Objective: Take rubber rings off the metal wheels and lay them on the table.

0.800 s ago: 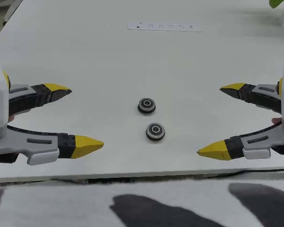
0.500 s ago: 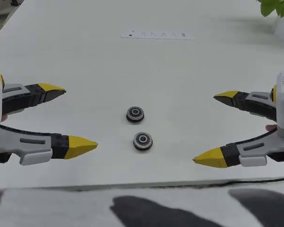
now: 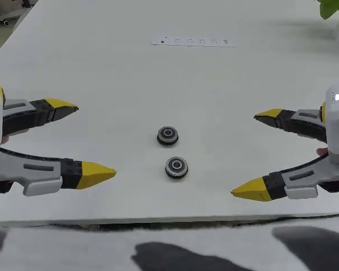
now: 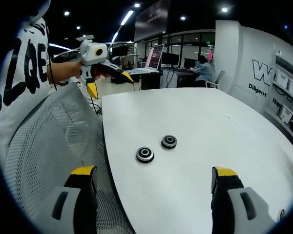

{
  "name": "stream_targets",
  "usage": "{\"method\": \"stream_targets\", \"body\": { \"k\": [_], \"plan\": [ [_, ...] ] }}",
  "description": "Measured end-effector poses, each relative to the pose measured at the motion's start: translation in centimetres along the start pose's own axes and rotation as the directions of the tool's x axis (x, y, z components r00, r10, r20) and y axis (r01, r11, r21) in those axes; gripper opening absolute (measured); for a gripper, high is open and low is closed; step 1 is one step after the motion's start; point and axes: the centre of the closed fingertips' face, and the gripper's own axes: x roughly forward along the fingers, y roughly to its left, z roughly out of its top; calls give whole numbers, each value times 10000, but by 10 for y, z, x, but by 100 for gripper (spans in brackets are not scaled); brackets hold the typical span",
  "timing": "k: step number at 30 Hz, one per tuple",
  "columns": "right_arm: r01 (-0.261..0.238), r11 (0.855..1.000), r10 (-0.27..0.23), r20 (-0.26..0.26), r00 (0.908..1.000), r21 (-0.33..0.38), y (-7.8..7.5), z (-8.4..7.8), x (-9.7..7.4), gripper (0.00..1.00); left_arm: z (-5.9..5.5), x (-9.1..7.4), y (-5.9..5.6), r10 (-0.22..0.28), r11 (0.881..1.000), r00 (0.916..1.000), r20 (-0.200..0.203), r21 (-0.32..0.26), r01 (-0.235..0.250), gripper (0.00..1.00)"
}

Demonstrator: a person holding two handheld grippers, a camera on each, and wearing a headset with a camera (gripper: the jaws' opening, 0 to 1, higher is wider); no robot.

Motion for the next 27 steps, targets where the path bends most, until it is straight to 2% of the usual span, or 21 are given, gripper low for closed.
{"method": "stream_targets", "body": {
  "k": [10, 27],
  "plan": [
    [-93, 10000, 93, -55, 9999, -11, 4, 0, -1, 92, 1, 2, -7, -191, 9998, 9998, -48, 111, 192, 80],
    [-257, 9993, 259, 83, 9996, -262, 10, 5, 5, 85, 2, 3, -11, -275, 9993, 9996, -79, 258, 277, 80]
  ]
}}
